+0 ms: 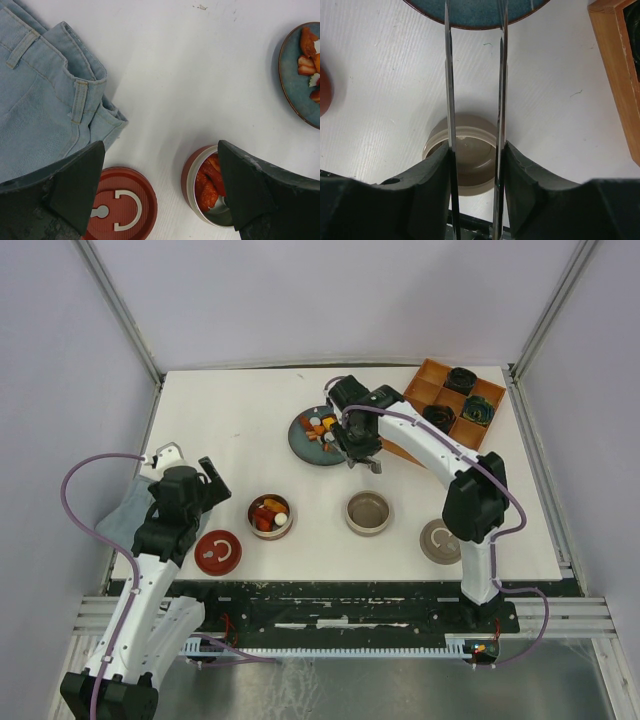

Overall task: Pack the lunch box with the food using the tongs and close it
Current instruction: Pick up the fake food from the plate.

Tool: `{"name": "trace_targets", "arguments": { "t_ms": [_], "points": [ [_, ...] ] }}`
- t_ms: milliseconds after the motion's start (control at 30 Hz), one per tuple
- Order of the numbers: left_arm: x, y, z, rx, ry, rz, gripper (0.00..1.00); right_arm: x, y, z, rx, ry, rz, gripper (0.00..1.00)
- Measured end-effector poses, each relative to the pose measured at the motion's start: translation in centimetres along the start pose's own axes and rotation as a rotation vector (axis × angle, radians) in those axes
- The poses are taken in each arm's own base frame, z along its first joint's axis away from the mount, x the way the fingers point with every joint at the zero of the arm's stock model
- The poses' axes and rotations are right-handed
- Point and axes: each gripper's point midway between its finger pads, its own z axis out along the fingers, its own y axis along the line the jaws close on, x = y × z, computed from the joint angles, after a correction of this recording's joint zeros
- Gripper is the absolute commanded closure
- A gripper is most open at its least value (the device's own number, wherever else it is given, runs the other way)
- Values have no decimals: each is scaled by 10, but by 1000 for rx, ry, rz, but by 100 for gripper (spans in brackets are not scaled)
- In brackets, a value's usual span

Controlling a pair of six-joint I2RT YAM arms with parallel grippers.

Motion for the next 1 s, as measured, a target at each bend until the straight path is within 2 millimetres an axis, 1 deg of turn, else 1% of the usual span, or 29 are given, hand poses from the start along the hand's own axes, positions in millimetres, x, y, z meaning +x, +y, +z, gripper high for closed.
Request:
{"name": "trace_targets", "arguments": {
  "t_ms": [167, 267, 367, 533, 633, 833, 1000],
  "points": [
    [0, 0, 0, 0, 0, 0, 0, 0, 1, 0, -1, 4, 2, 45],
    [0, 0, 0, 0, 0, 0, 0, -8, 2, 2, -2, -6, 10, 44],
    [0, 0, 0, 0, 0, 0, 0, -18, 5, 8, -5, -15, 20, 43],
    [0, 0, 0, 0, 0, 0, 0, -27, 9, 25, 1, -3, 31, 44],
    [0, 0, 0, 0, 0, 0, 0, -22, 9, 34, 17, 24, 31, 47],
    [0, 0, 0, 0, 0, 0, 0, -16, 7, 38, 36, 44, 30, 56],
    [0, 0, 0, 0, 0, 0, 0, -3, 5, 39, 43, 70, 25, 57]
  ]
}}
